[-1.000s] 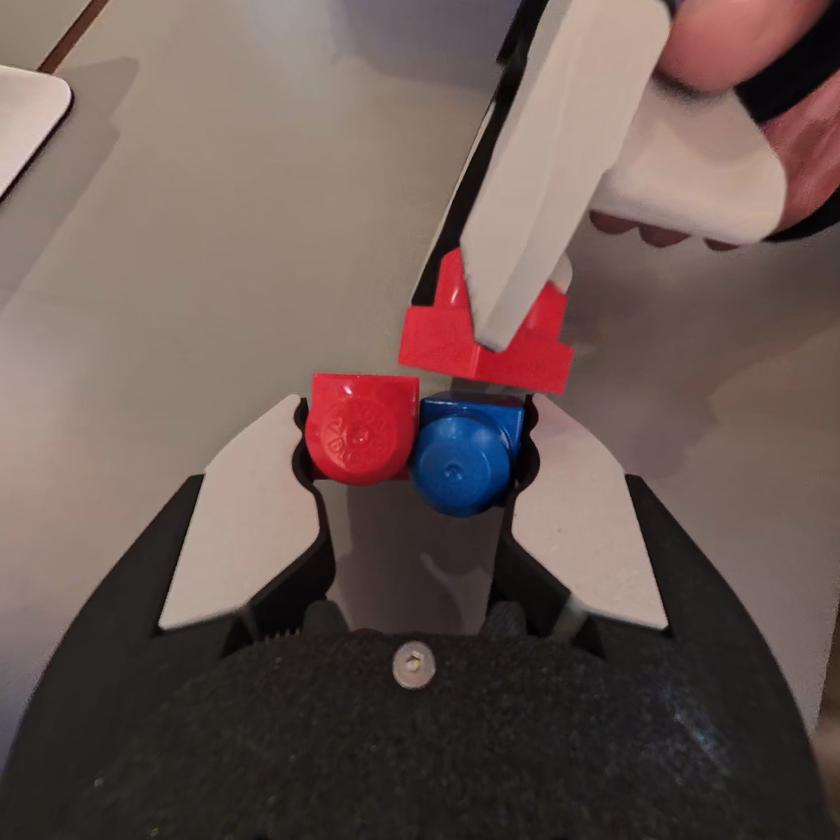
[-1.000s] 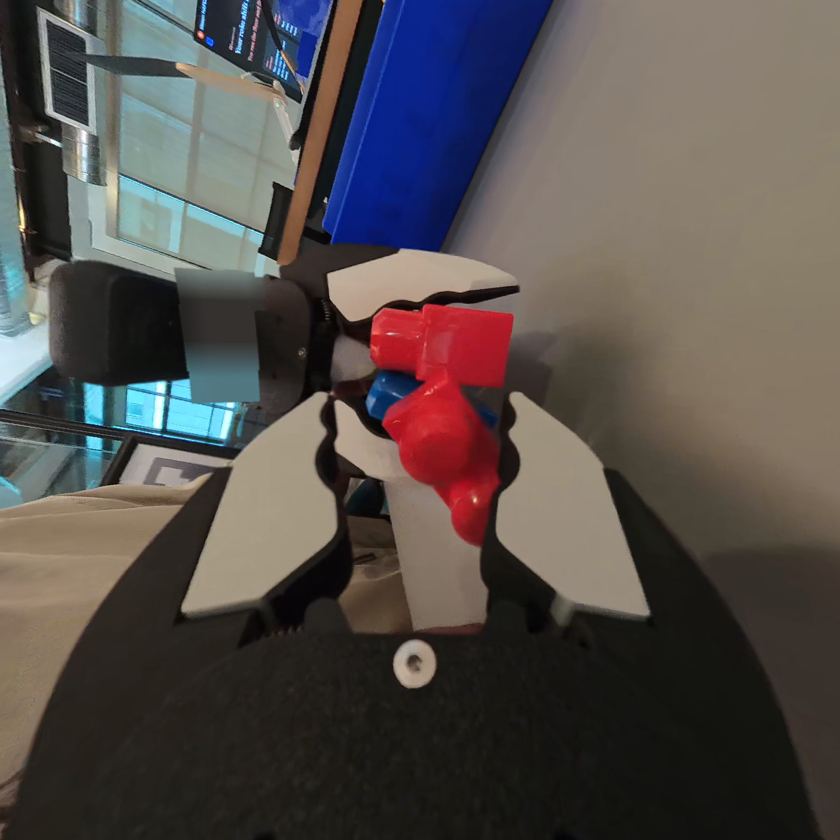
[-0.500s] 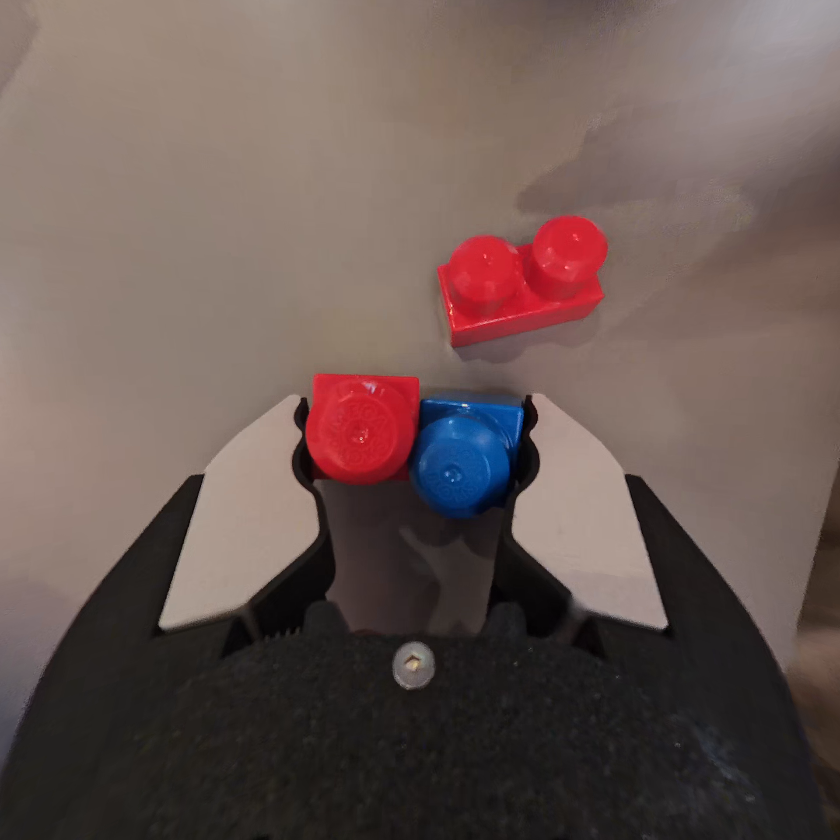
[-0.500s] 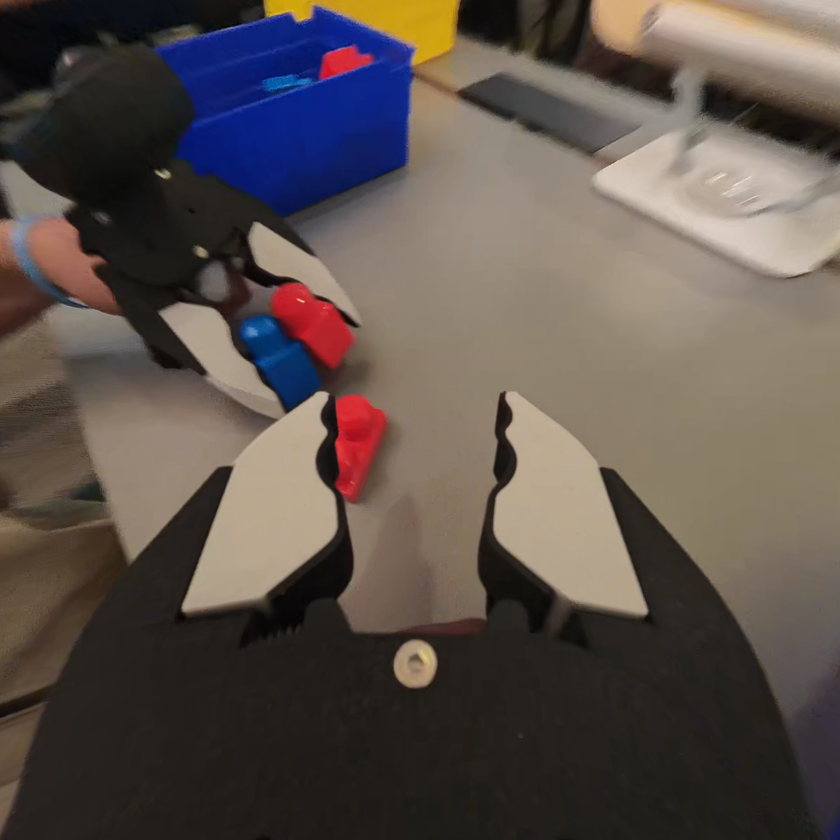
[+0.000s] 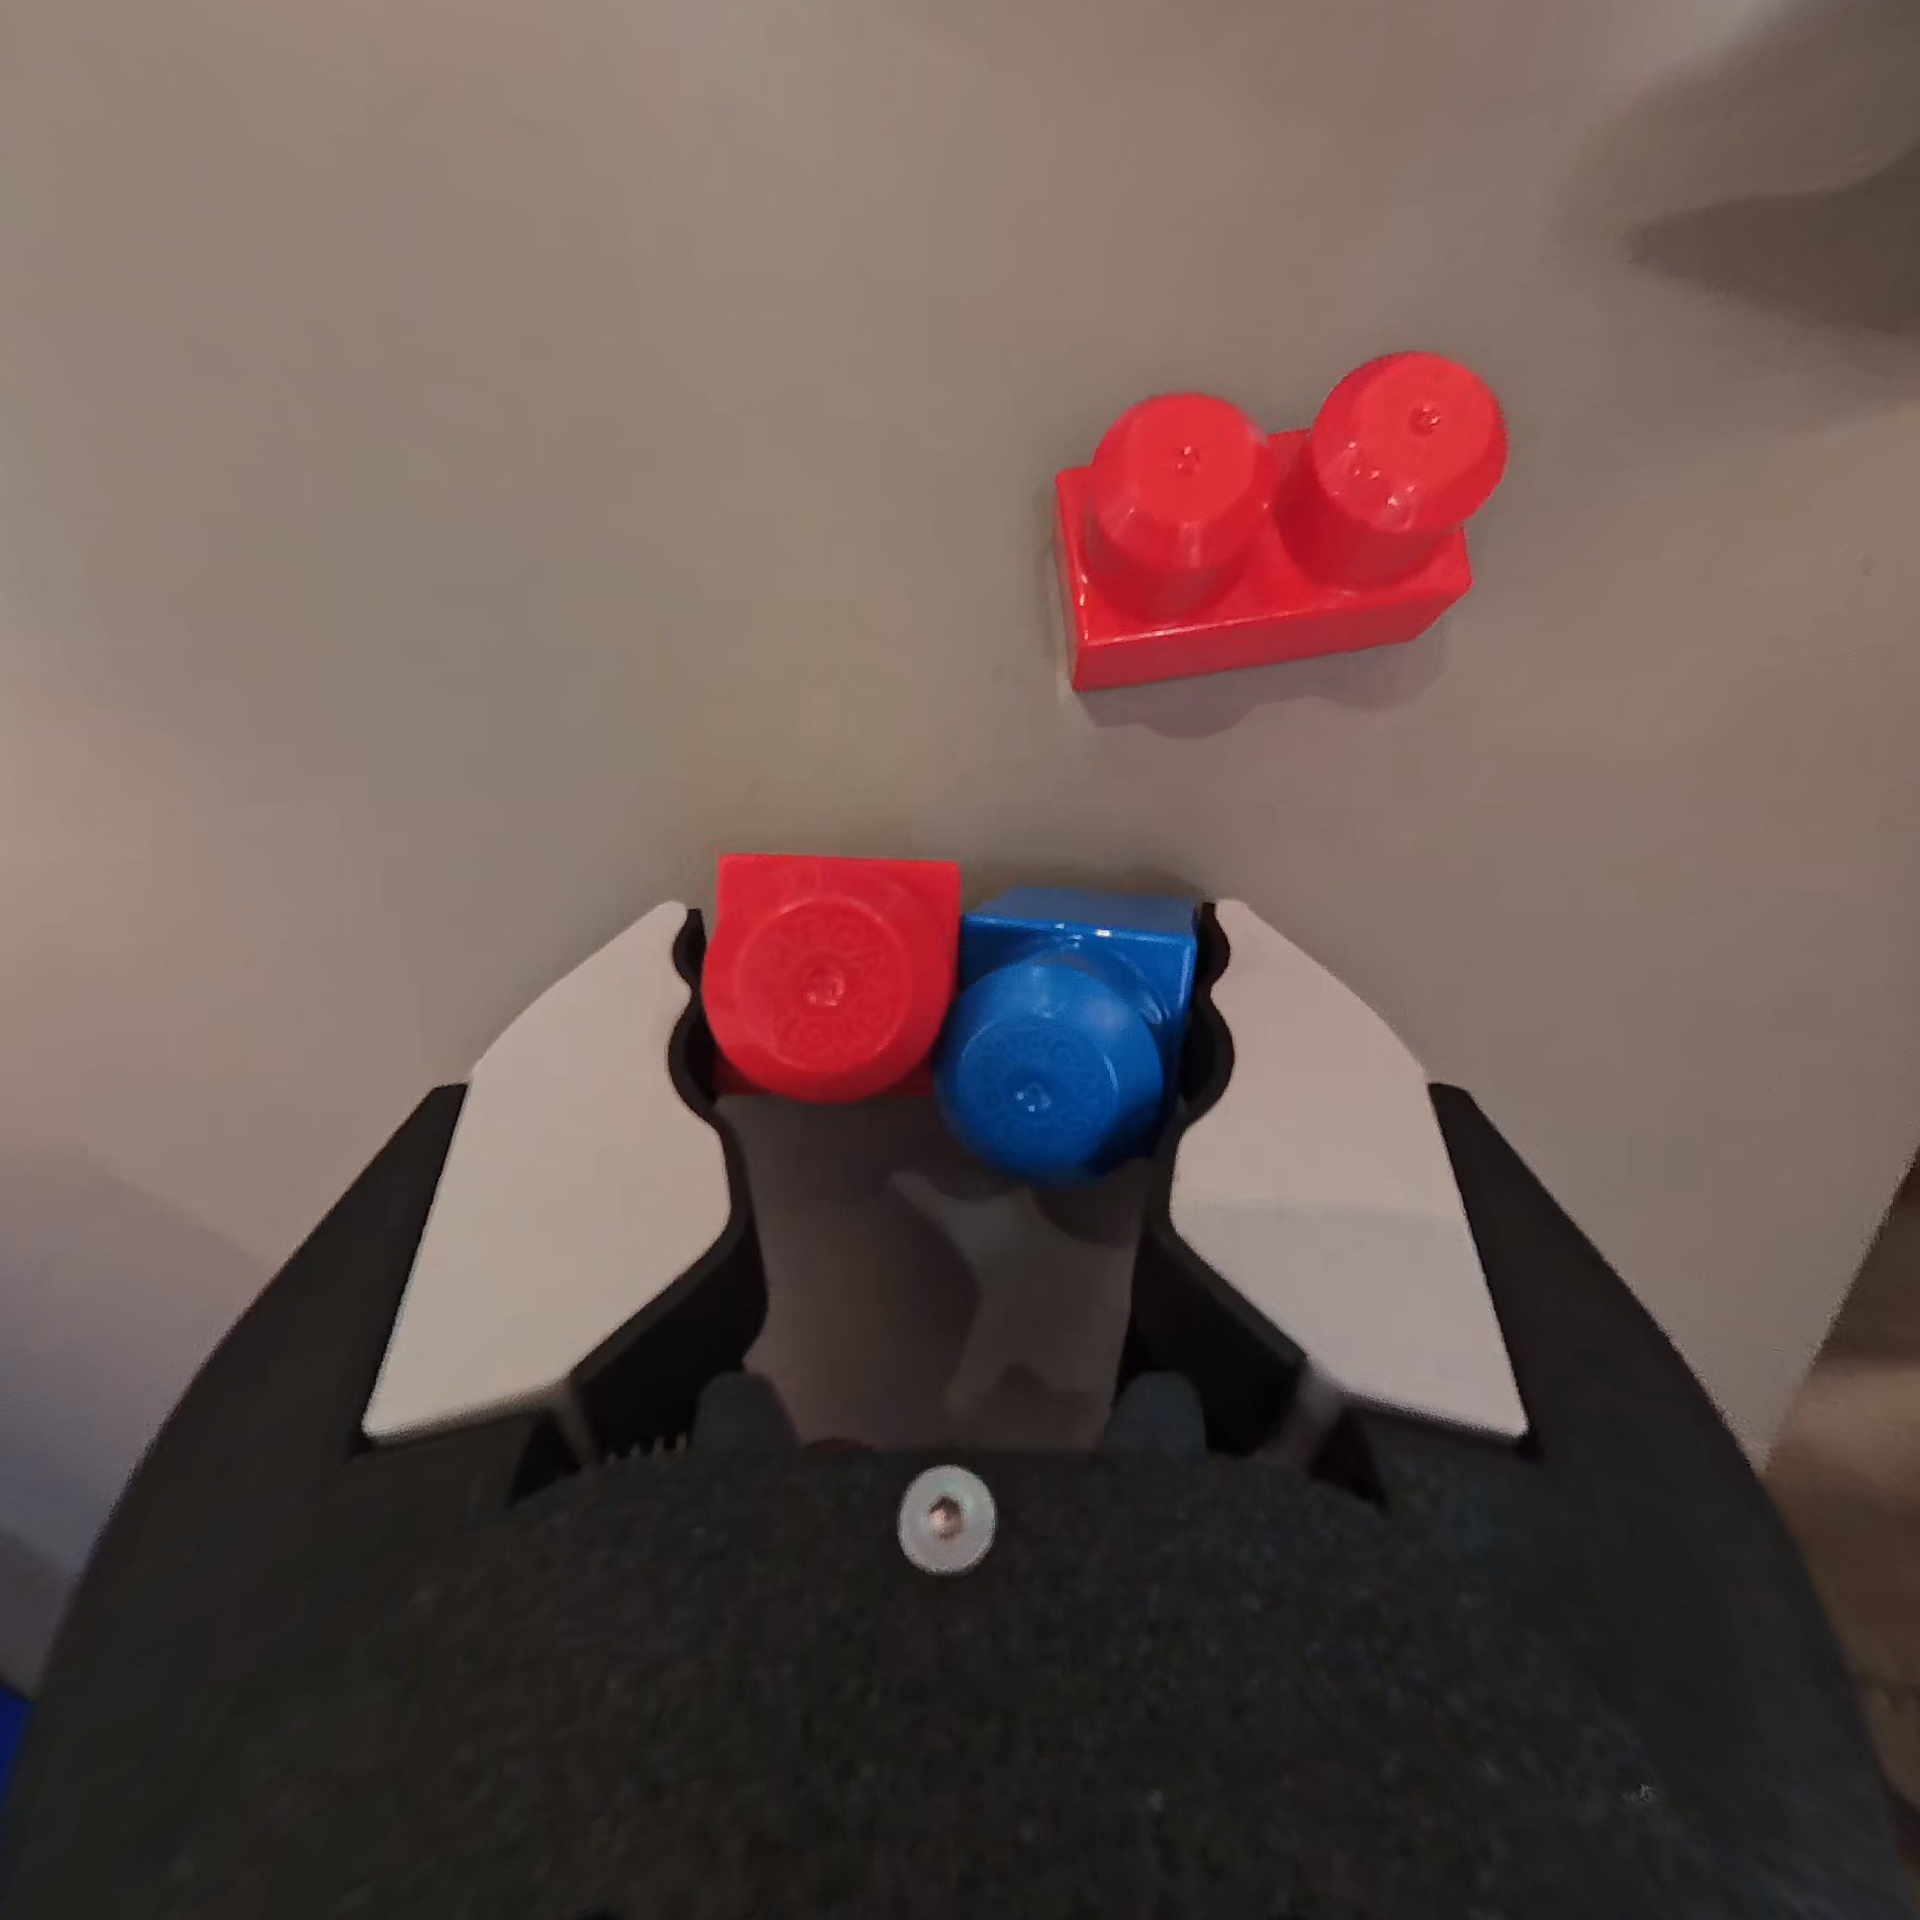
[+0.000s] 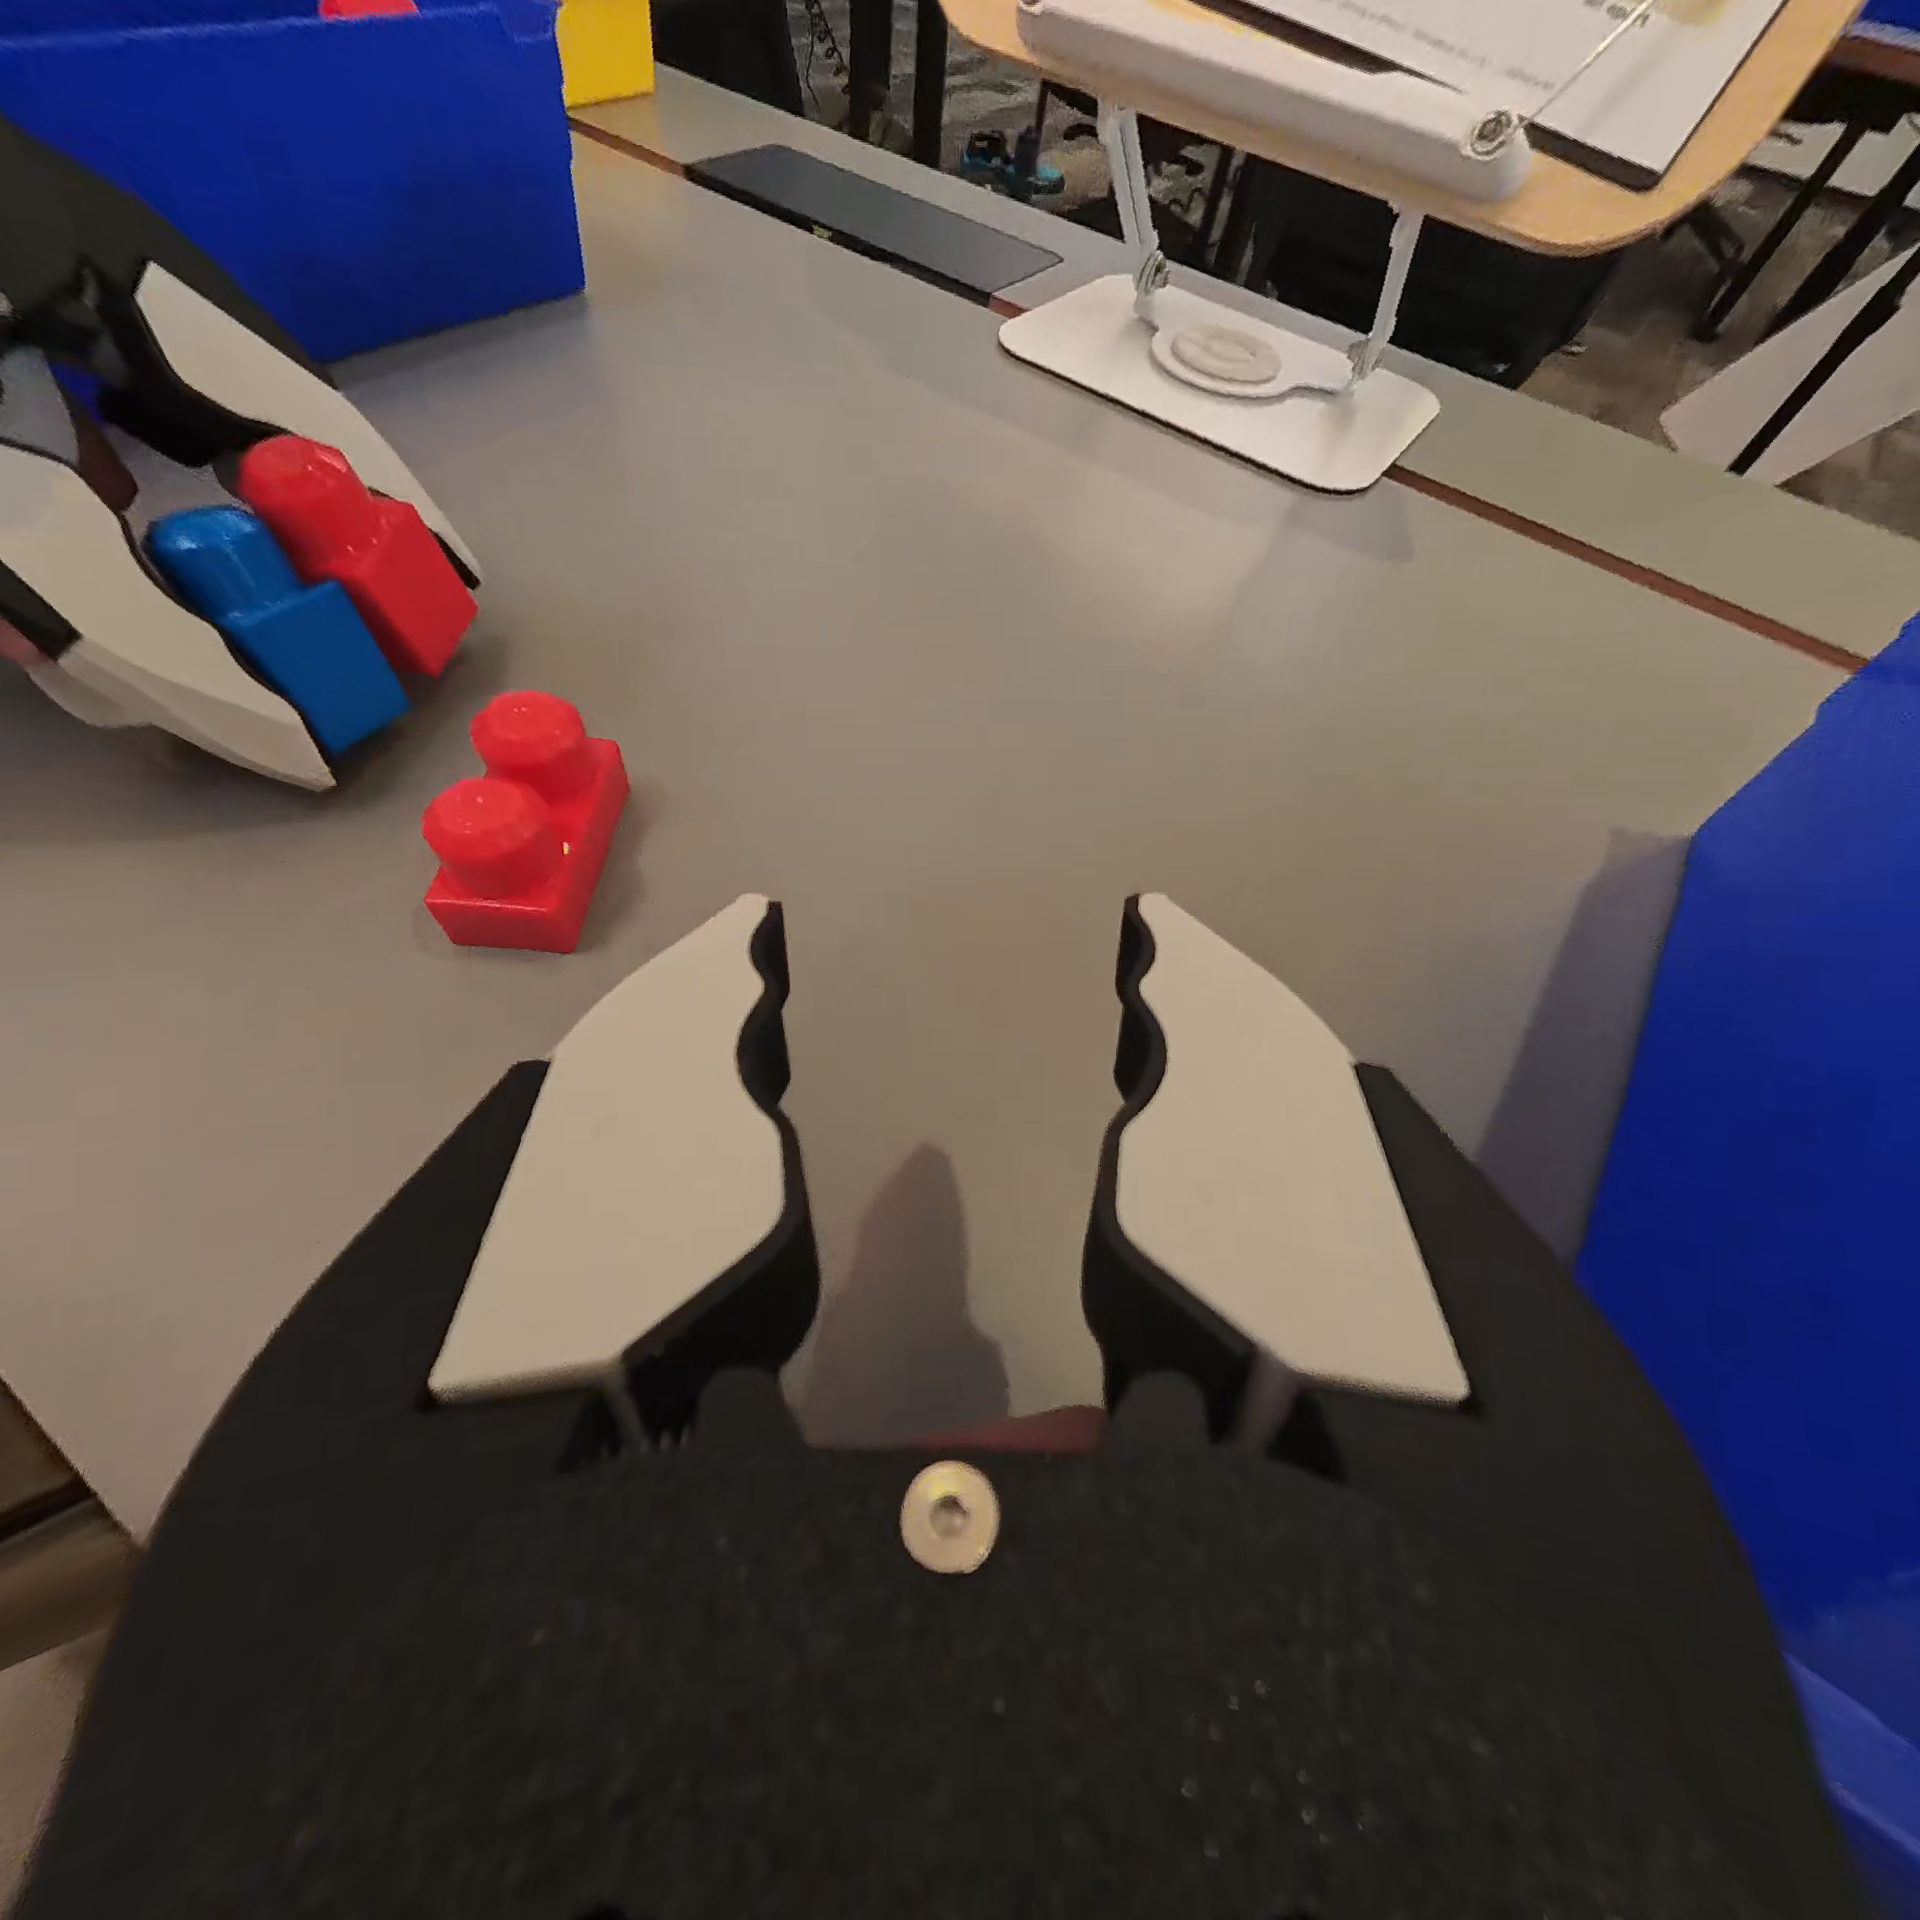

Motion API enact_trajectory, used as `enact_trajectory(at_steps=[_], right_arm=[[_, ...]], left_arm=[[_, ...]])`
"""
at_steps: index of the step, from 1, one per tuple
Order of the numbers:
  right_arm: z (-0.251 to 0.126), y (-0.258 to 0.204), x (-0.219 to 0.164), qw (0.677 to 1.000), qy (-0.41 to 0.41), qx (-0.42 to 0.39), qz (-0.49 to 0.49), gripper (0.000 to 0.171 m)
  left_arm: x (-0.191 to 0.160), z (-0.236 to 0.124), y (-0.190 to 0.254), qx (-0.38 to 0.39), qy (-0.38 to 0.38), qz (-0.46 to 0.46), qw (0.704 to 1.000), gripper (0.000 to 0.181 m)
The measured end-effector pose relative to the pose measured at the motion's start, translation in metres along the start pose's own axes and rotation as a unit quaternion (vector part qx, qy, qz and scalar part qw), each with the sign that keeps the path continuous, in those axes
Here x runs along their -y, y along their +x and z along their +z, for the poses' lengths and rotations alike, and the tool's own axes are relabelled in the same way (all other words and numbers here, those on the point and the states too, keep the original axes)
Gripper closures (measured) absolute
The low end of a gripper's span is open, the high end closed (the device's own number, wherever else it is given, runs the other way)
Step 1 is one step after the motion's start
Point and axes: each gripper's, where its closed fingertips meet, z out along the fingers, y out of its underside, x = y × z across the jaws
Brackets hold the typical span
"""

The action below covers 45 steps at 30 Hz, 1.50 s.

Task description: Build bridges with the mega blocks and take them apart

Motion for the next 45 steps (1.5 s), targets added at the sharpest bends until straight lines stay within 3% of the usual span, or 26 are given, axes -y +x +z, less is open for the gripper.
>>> enact_trajectory(at_steps=[18, 27, 32, 37, 45], right_arm=[[-0.005, 0.004, 0.008, 1.0, 0.0, 0.006, 0.008, 0.111], [-0.009, -0.006, 0.016, 1.0, 0.001, 0.0, 0.0, 0.111], [-0.01, -0.01, 0.016, 1.0, 0.0, 0.003, -0.003, 0.111], [-0.015, -0.004, 0.013, 1.0, -0.003, -0.005, -0.007, 0.112], [-0.017, 0.006, 0.007, 1.0, -0.003, -0.004, 0.013, 0.113]], left_arm=[[-0.001, -0.007, 0.007, -0.004, 0.075, -0.039, 0.996, 0.085], [-0.01, -0.038, 0.004, 0.089, 0.141, -0.09, 0.982, 0.079], [-0.017, -0.022, 0.005, 0.078, 0.1, -0.11, 0.986, 0.072], [-0.011, -0.008, 0.024, -0.007, 0.07, -0.101, 0.992, 0.099], [-0.008, -0.006, 0.02, 0.006, 0.067, -0.089, 0.994, 0.088]])
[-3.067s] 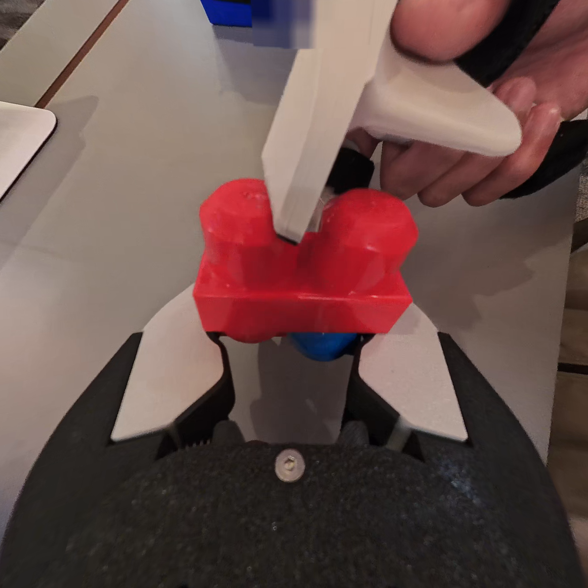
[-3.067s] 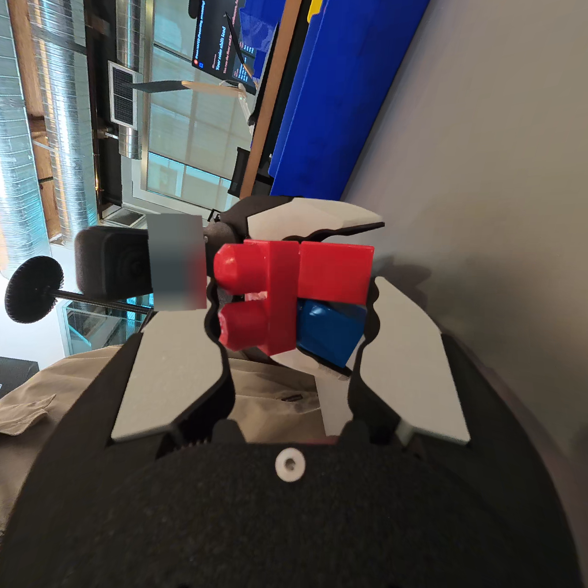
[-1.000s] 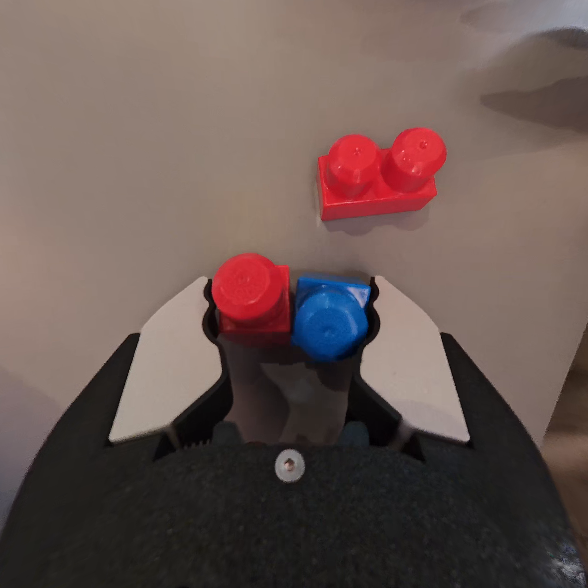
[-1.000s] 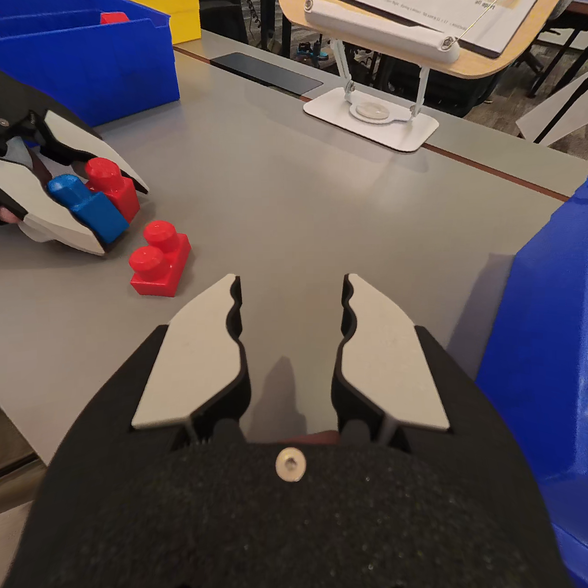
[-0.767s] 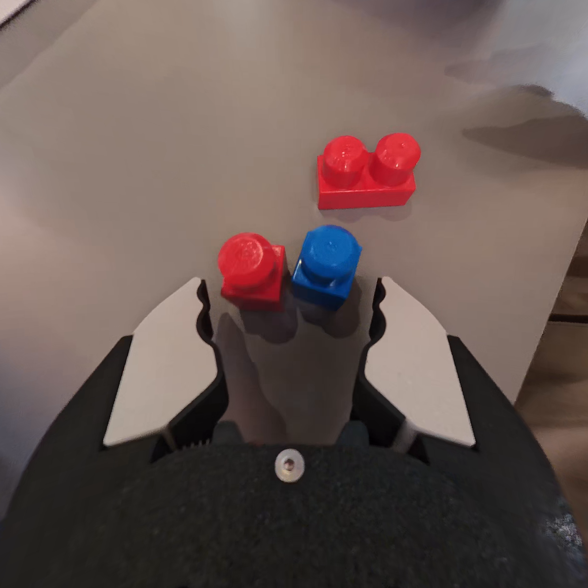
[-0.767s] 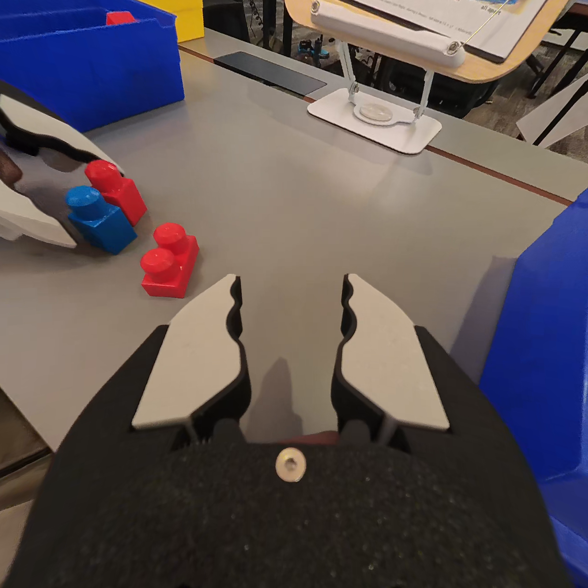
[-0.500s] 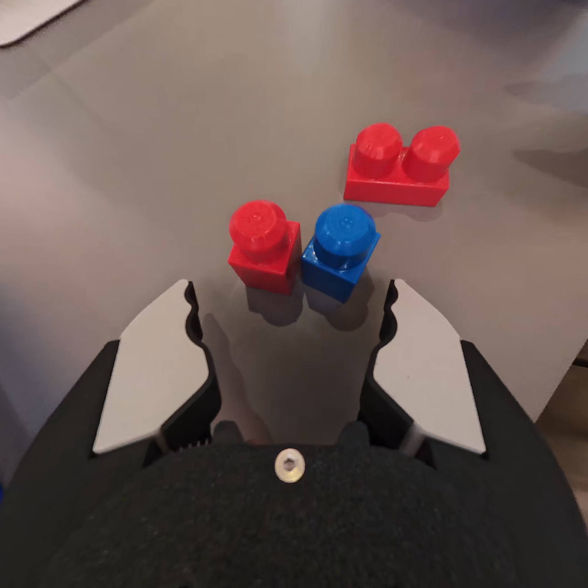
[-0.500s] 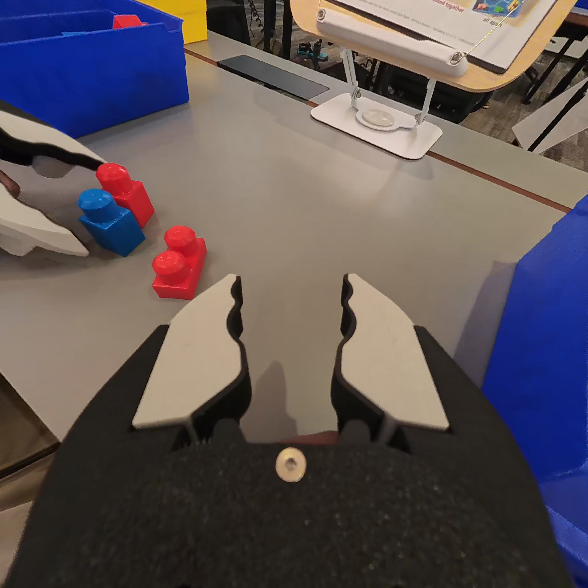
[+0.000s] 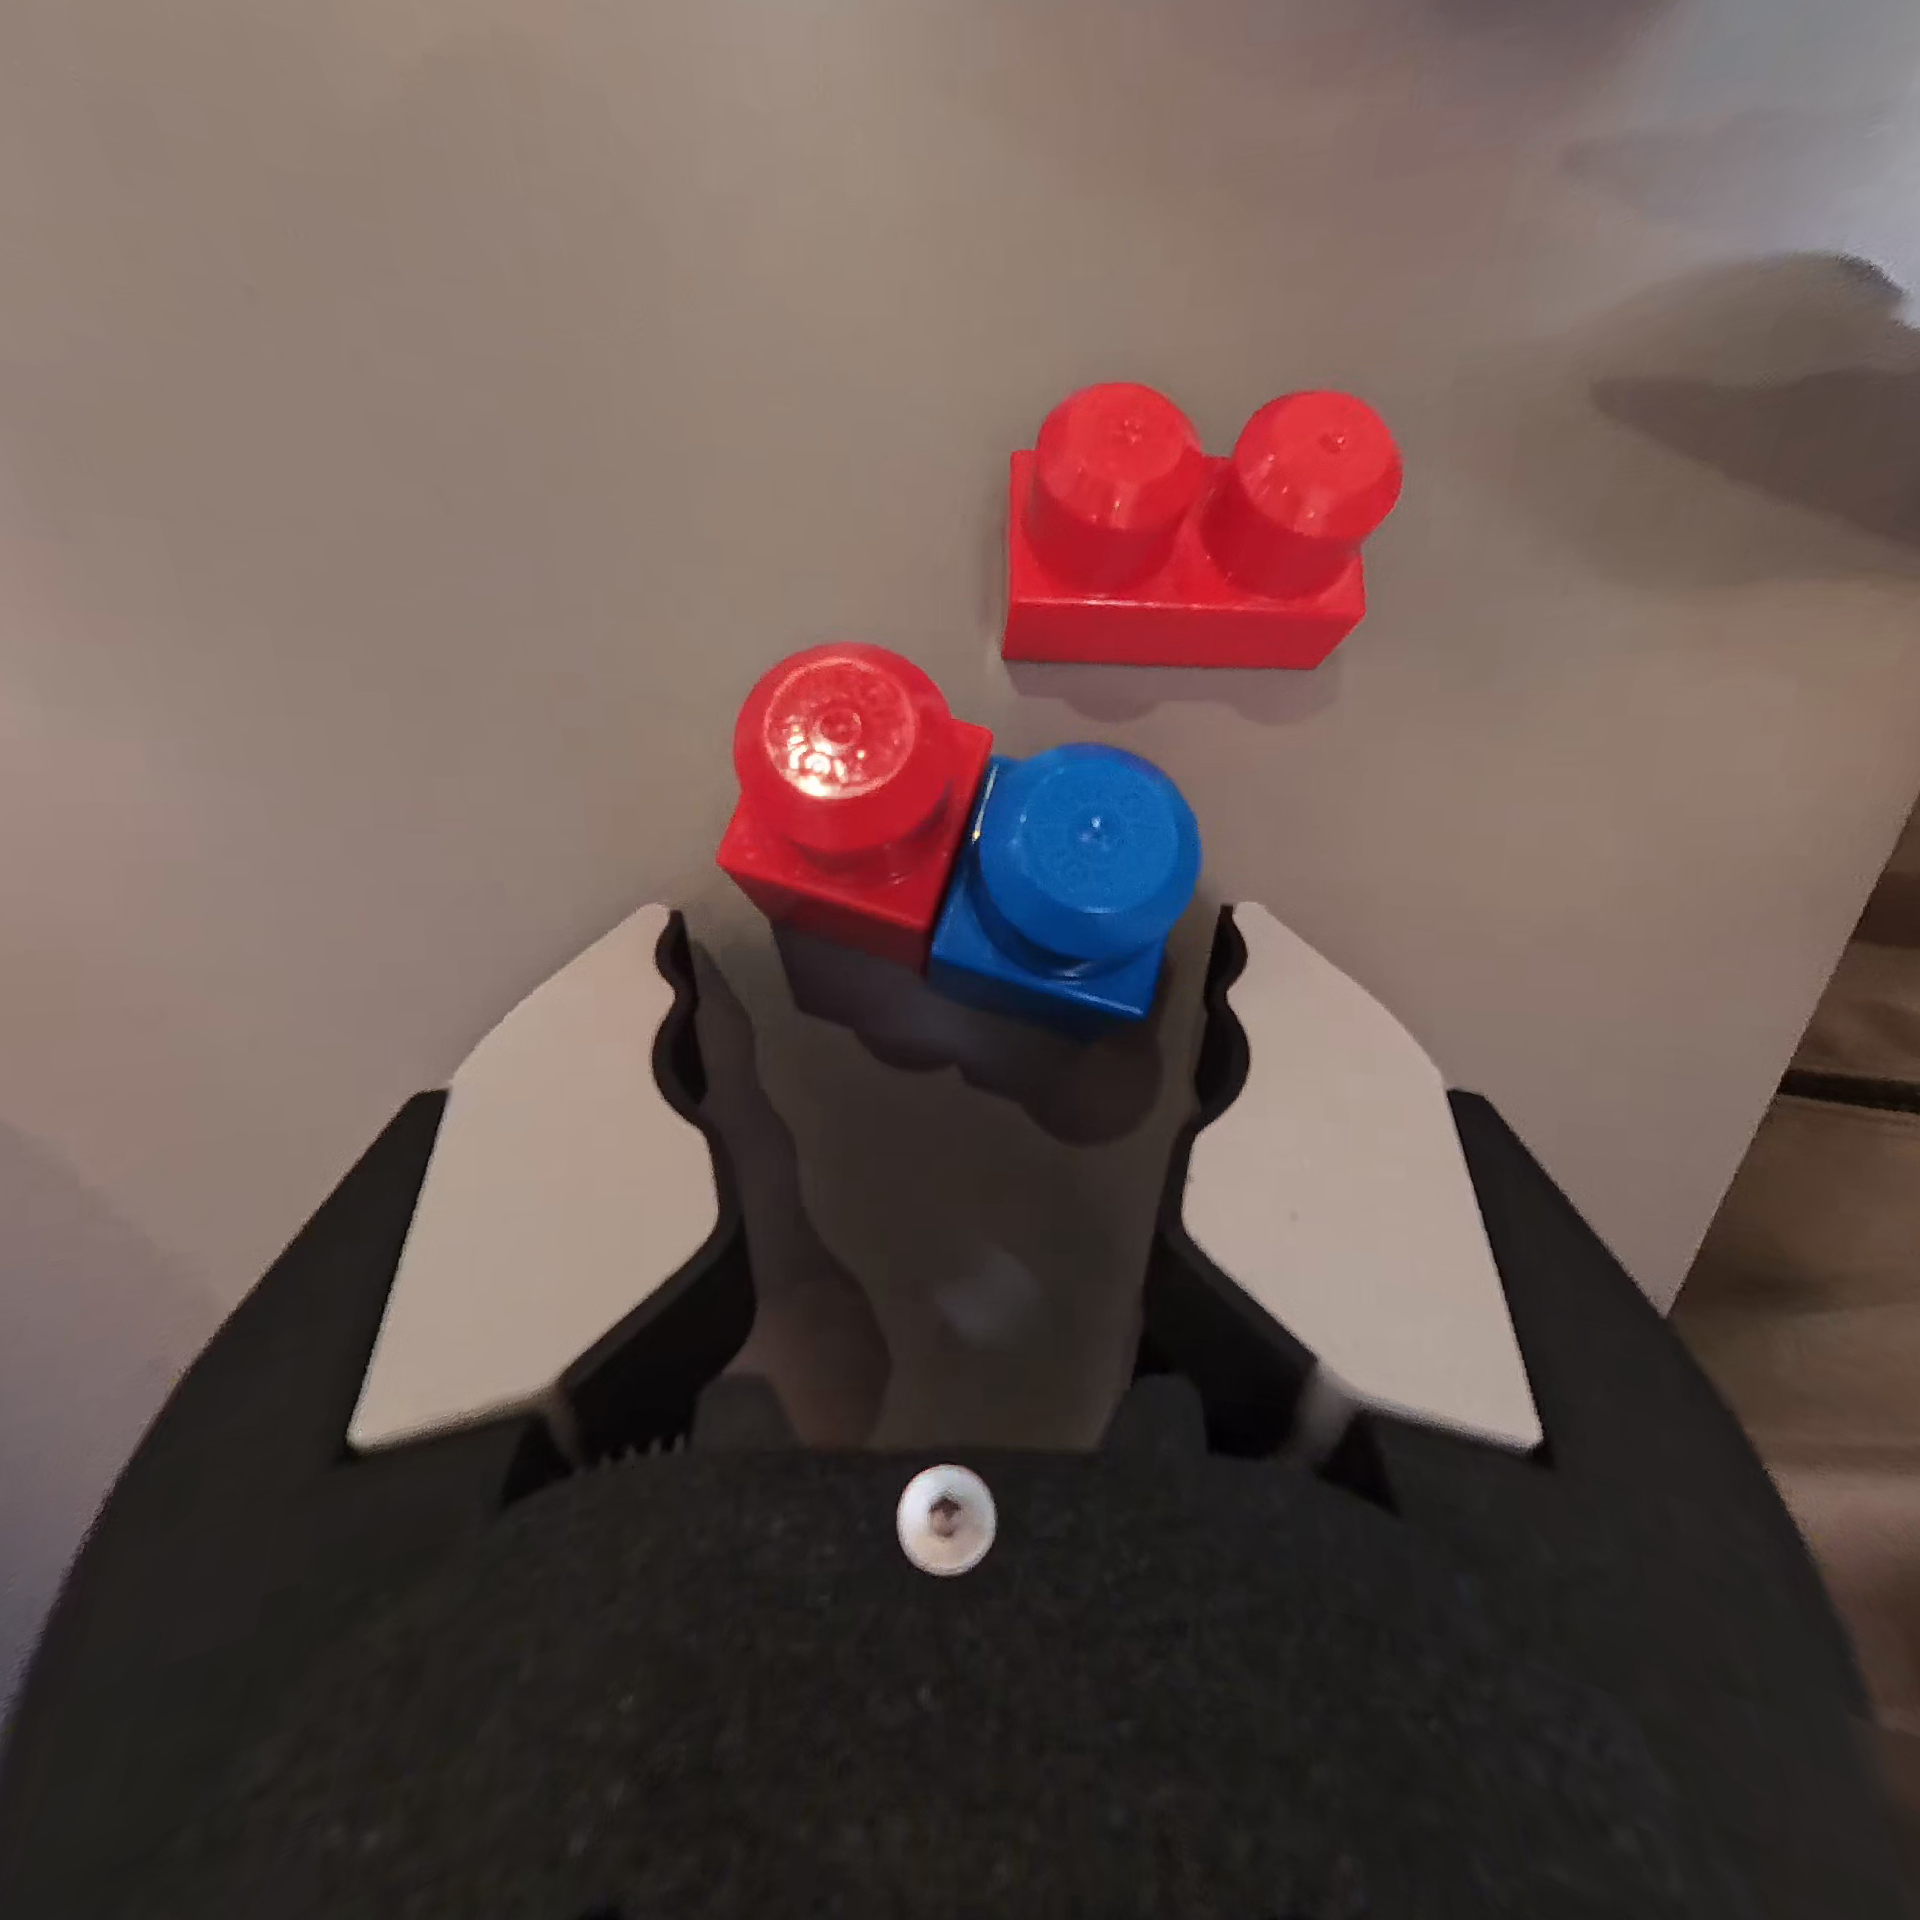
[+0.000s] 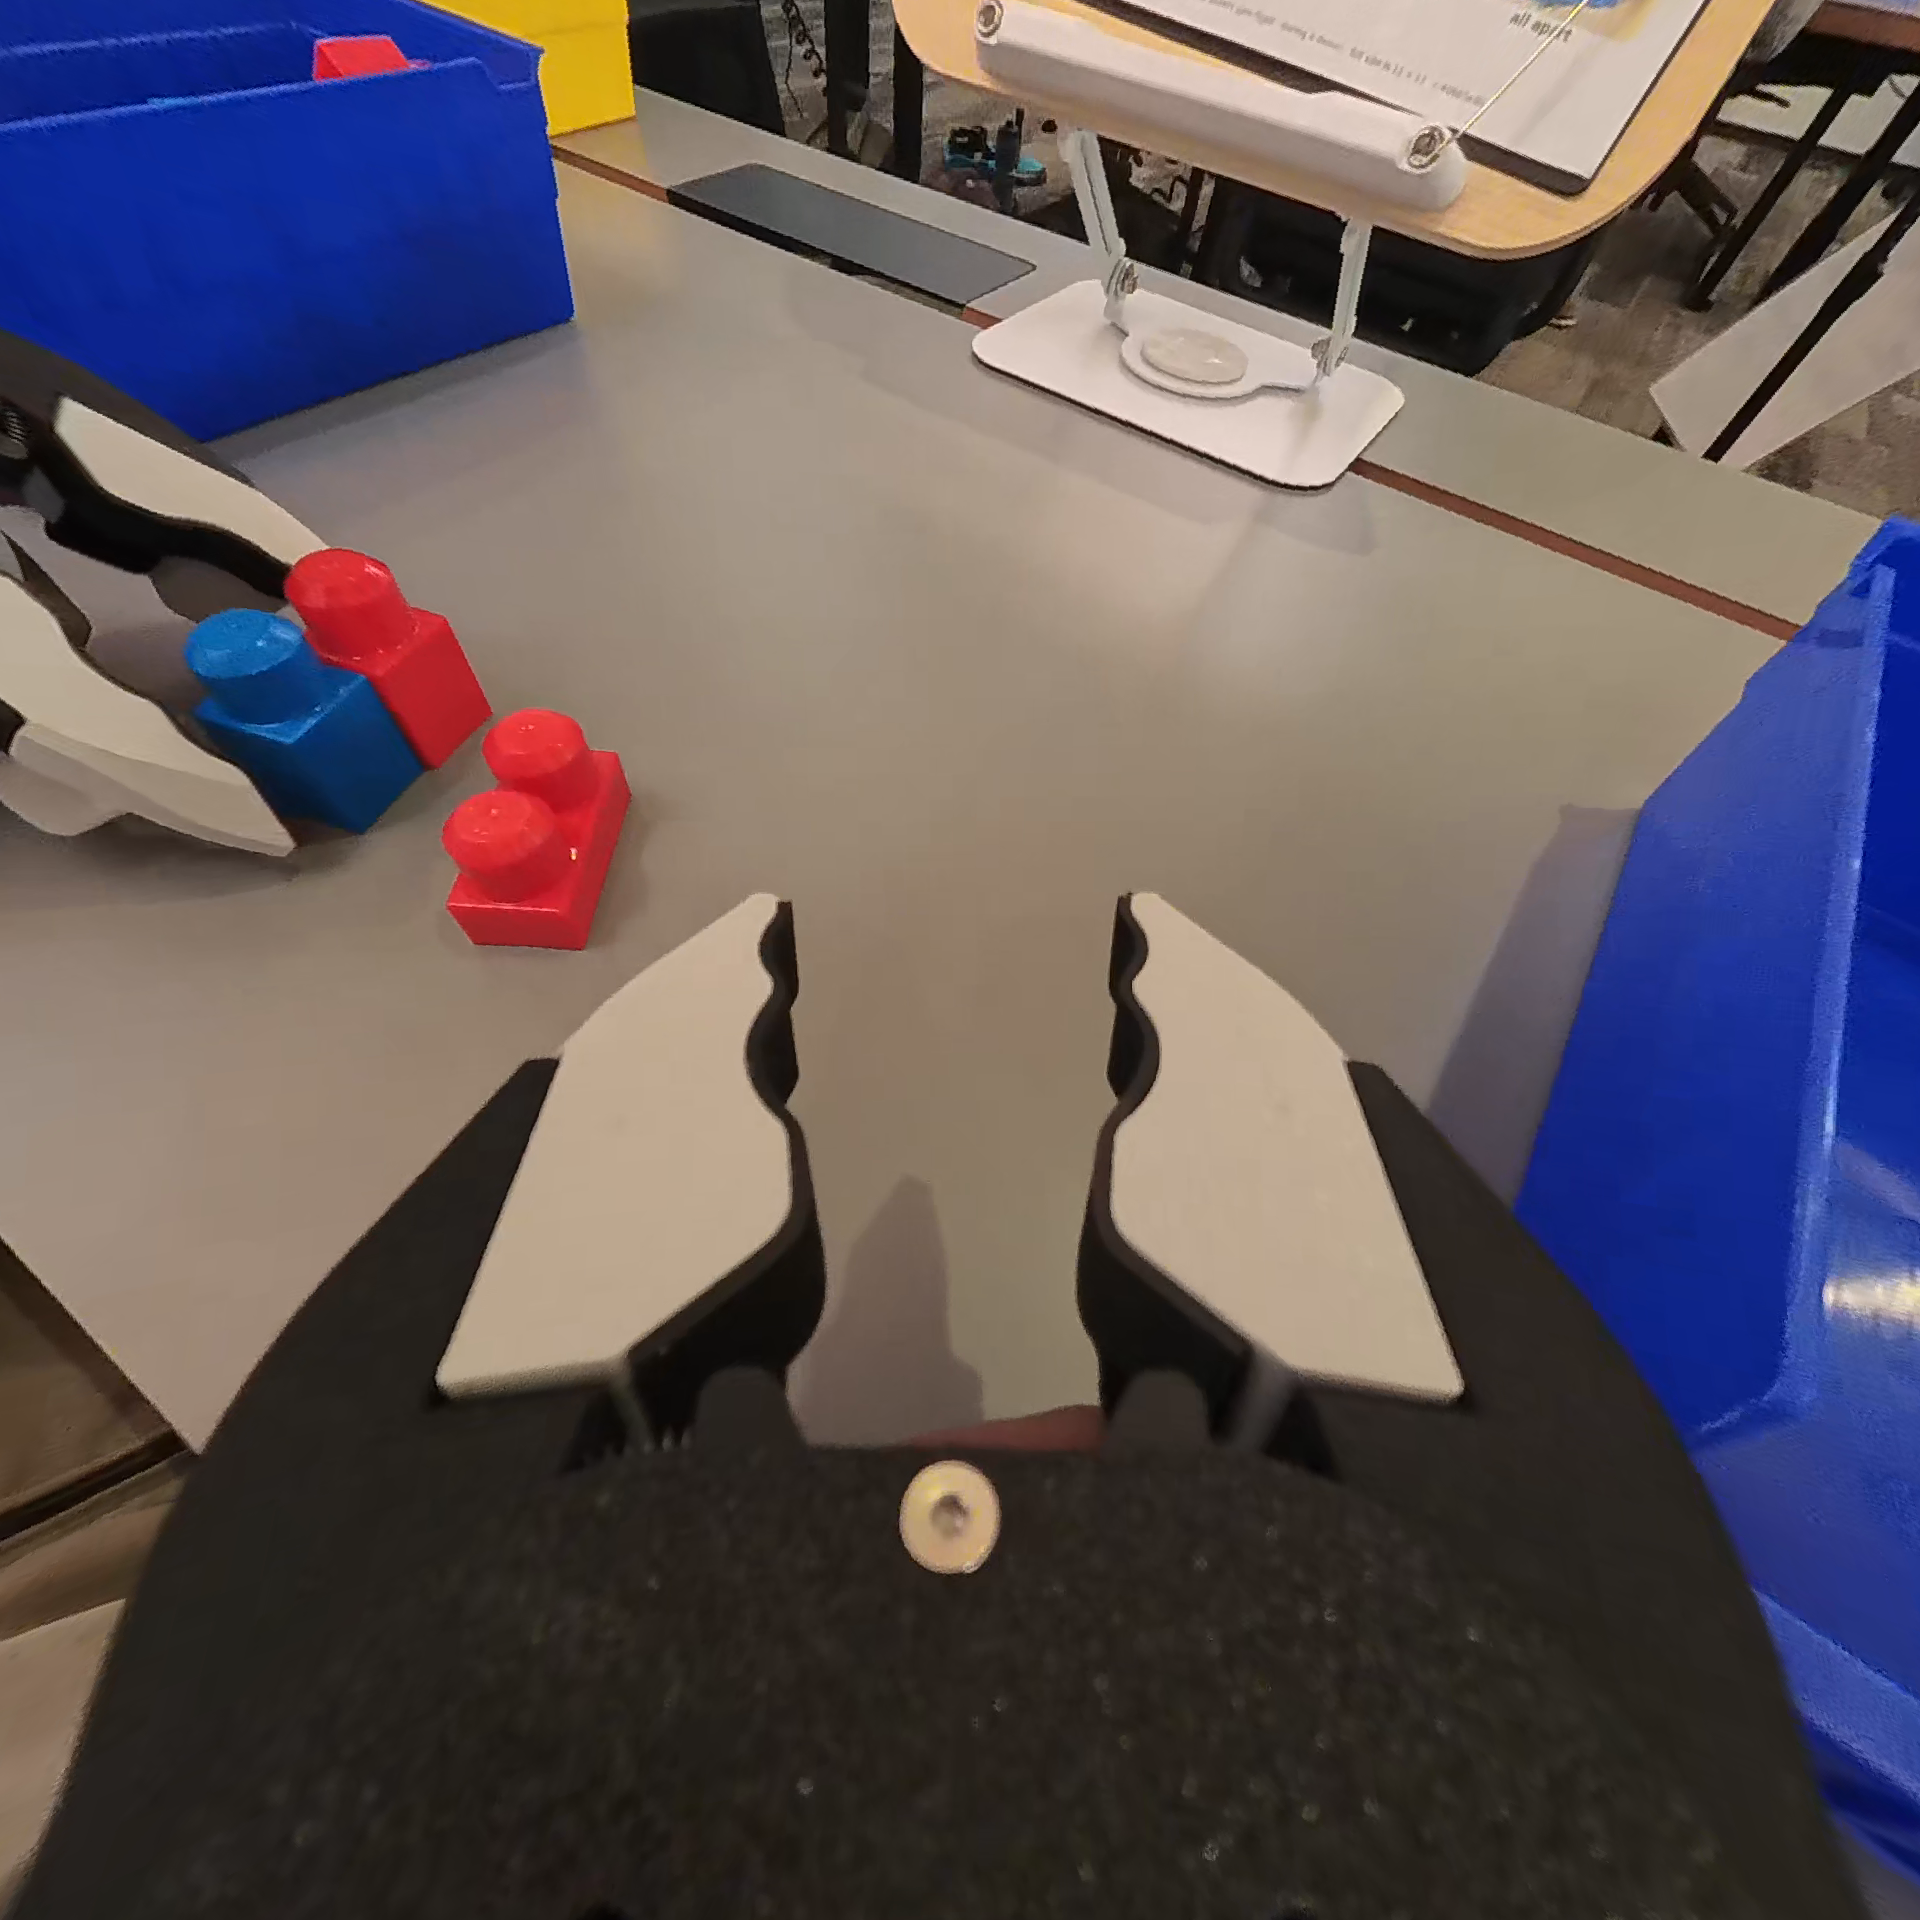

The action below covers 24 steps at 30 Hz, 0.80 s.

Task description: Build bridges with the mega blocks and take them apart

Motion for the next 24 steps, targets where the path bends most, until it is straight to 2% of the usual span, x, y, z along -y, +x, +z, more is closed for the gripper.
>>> enact_trajectory(at_steps=[6, 13, 24], right_arm=[[0.005, -0.004, -0.001, 1.0, -0.006, 0.007, -0.01, 0.115], [0.004, -0.008, -0.001, 1.0, -0.007, 0.004, -0.013, 0.116], [-0.008, 0.001, -0.001, 1.0, -0.007, -0.016, -0.006, 0.117]], left_arm=[[-0.003, -0.012, 0.003, 0.034, 0.016, 0.065, 0.997, 0.081], [0.0, -0.02, -0.001, 0.004, 0.044, 0.078, 0.996, 0.08], [0.004, 0.005, 0.0, -0.041, 0.009, 0.089, 0.995, 0.078]])
